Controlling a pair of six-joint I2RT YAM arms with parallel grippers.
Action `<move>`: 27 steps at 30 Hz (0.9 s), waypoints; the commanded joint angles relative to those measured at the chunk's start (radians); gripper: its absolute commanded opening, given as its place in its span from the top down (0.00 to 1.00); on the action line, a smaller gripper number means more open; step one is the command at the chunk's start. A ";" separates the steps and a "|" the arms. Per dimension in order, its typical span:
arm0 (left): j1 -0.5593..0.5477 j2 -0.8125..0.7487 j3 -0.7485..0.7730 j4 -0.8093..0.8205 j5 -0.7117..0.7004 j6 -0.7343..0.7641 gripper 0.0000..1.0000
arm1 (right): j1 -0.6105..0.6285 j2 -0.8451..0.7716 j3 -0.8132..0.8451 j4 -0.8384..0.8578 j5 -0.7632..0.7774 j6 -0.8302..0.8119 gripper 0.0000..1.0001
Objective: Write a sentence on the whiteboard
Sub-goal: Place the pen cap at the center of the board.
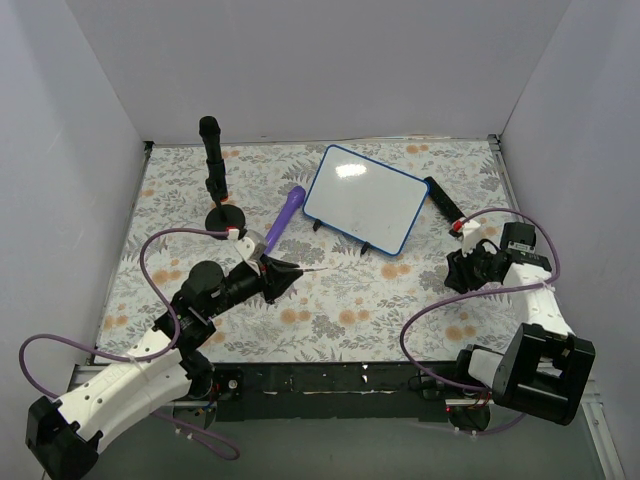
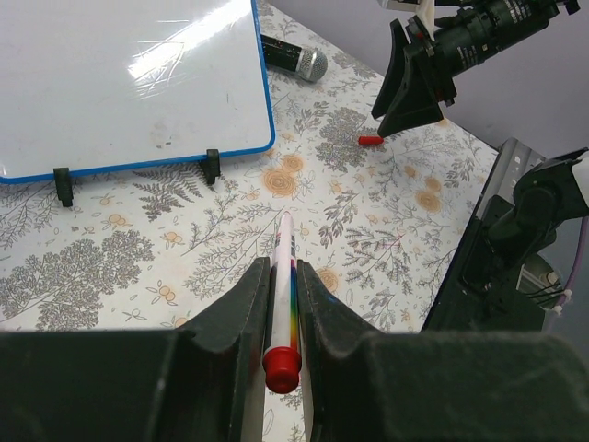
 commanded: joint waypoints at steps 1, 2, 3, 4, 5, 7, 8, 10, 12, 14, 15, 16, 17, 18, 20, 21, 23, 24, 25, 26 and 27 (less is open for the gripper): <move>0.006 -0.015 0.013 0.002 -0.020 -0.001 1.00 | -0.010 -0.053 0.004 -0.014 -0.058 -0.015 0.46; 0.006 -0.016 0.013 0.001 -0.021 -0.001 1.00 | -0.010 -0.057 0.010 -0.017 -0.064 -0.015 0.46; 0.006 -0.018 0.013 0.001 -0.021 -0.001 1.00 | -0.010 -0.060 0.014 -0.022 -0.067 -0.020 0.46; 0.006 -0.018 0.013 -0.001 -0.026 0.000 1.00 | -0.012 -0.065 0.019 -0.029 -0.071 -0.023 0.46; 0.006 -0.021 0.013 -0.002 -0.028 -0.001 1.00 | -0.012 -0.066 0.028 -0.037 -0.075 -0.026 0.46; 0.006 -0.024 0.012 -0.004 -0.035 -0.003 1.00 | -0.012 -0.071 0.059 -0.064 -0.084 -0.035 0.46; 0.006 -0.027 0.012 -0.004 -0.038 -0.003 1.00 | -0.013 -0.070 0.073 -0.074 -0.095 -0.040 0.46; 0.006 -0.038 0.009 -0.005 -0.043 -0.006 1.00 | -0.013 -0.074 0.116 -0.094 -0.107 -0.049 0.45; 0.006 -0.047 0.007 -0.007 -0.050 -0.009 1.00 | -0.012 -0.073 0.149 -0.114 -0.132 -0.052 0.45; 0.006 -0.053 0.003 -0.004 -0.057 -0.016 1.00 | -0.012 -0.065 0.203 -0.131 -0.168 -0.051 0.45; 0.006 -0.058 0.001 -0.001 -0.060 -0.021 1.00 | -0.013 -0.059 0.223 -0.135 -0.184 -0.049 0.45; 0.006 -0.059 -0.002 0.007 -0.060 -0.027 1.00 | -0.012 -0.045 0.264 -0.140 -0.201 -0.048 0.45; 0.006 -0.061 -0.004 0.011 -0.061 -0.038 1.00 | -0.012 -0.039 0.283 -0.141 -0.236 -0.043 0.45; 0.006 -0.062 -0.007 0.016 -0.061 -0.044 1.00 | -0.013 -0.033 0.303 -0.143 -0.251 -0.043 0.45; 0.006 -0.059 -0.005 0.022 -0.060 -0.062 1.00 | -0.012 -0.013 0.373 -0.141 -0.296 -0.044 0.45; 0.006 -0.058 -0.002 0.025 -0.058 -0.069 1.00 | -0.012 -0.008 0.396 -0.126 -0.311 -0.044 0.45; 0.006 -0.056 0.001 0.027 -0.058 -0.081 1.00 | -0.012 0.010 0.448 -0.099 -0.360 -0.019 0.44; 0.006 -0.056 0.002 0.027 -0.060 -0.090 1.00 | -0.012 0.021 0.456 -0.054 -0.382 -0.005 0.40; 0.006 -0.059 0.002 0.030 -0.061 -0.096 1.00 | -0.012 0.041 0.456 -0.021 -0.394 0.029 0.26; 0.006 -0.064 0.004 0.033 -0.066 -0.098 1.00 | -0.012 0.053 0.440 0.025 -0.394 0.190 0.15; 0.006 -0.065 0.006 0.038 -0.069 -0.101 1.00 | -0.012 0.096 0.436 0.065 -0.412 0.259 0.13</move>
